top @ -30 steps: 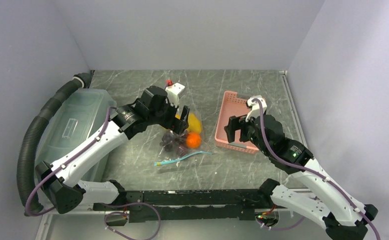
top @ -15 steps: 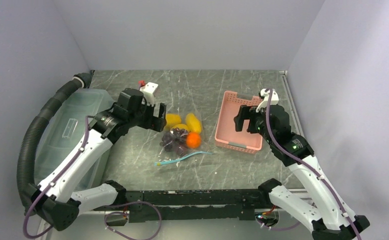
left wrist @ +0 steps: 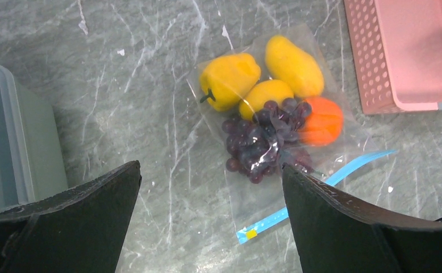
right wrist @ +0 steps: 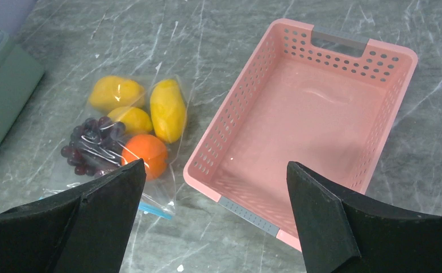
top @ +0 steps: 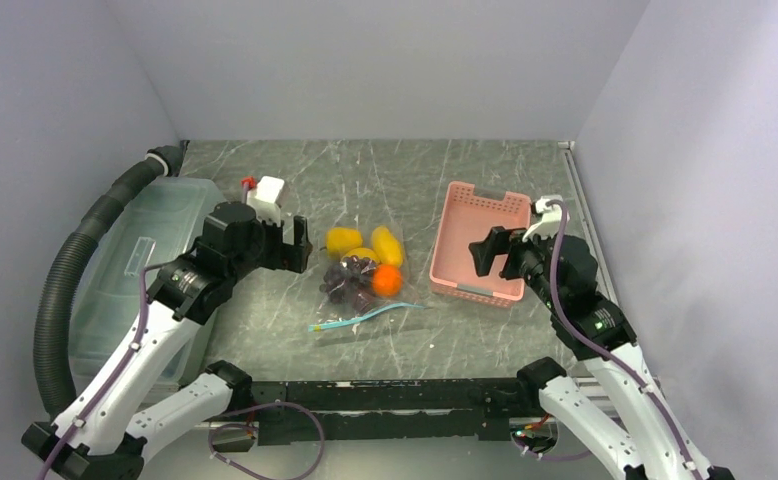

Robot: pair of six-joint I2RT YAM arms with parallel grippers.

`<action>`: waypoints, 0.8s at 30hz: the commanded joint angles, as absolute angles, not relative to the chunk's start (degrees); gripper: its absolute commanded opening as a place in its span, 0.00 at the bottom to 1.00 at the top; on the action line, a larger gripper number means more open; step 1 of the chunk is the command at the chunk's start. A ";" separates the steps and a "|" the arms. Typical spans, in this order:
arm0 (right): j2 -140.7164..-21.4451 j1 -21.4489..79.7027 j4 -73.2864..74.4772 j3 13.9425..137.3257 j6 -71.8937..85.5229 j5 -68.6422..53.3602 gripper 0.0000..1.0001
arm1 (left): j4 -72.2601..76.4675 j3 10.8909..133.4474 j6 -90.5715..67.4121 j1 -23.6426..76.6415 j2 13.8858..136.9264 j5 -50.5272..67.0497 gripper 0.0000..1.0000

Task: Place the food in the zip-top bag and seal the zipper
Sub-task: Reset both arms

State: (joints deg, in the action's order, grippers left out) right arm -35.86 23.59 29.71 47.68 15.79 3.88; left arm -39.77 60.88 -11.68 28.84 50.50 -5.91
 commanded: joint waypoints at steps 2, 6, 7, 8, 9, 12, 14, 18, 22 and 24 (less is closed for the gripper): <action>-31.74 23.63 22.48 43.90 13.16 4.93 0.98 | -35.43 57.23 -9.45 28.74 46.11 -6.65 1.00; -29.39 23.86 21.41 42.39 12.28 7.61 0.98 | -33.20 55.43 -8.53 28.74 42.84 -5.95 1.00; -28.94 23.93 21.24 42.37 12.07 7.44 0.98 | -33.24 55.38 -8.45 28.74 42.31 -6.01 1.00; -28.72 24.05 21.05 42.30 11.90 7.27 0.99 | -33.02 55.33 -8.36 28.74 41.83 -6.08 1.00; -28.57 24.22 20.87 42.28 11.80 7.21 0.99 | -32.70 55.09 -8.24 28.74 41.21 -5.92 1.00; -28.78 24.57 20.82 42.34 11.76 6.93 1.00 | -31.53 54.23 -7.86 28.73 39.84 -4.29 1.00; -28.96 24.65 20.83 42.36 11.86 7.01 1.00 | -31.38 54.06 -7.82 28.74 39.55 -4.22 1.00; -28.51 24.97 20.92 42.46 11.66 7.47 1.00 | -31.59 54.14 -7.74 28.73 40.08 -3.66 1.00; -28.21 25.37 20.87 42.36 11.56 7.90 1.00 | -31.53 54.30 -7.65 28.72 40.78 -3.09 1.00; -28.19 25.51 20.98 42.43 11.51 7.98 1.00 | -31.39 54.23 -7.65 28.74 40.97 -2.70 1.00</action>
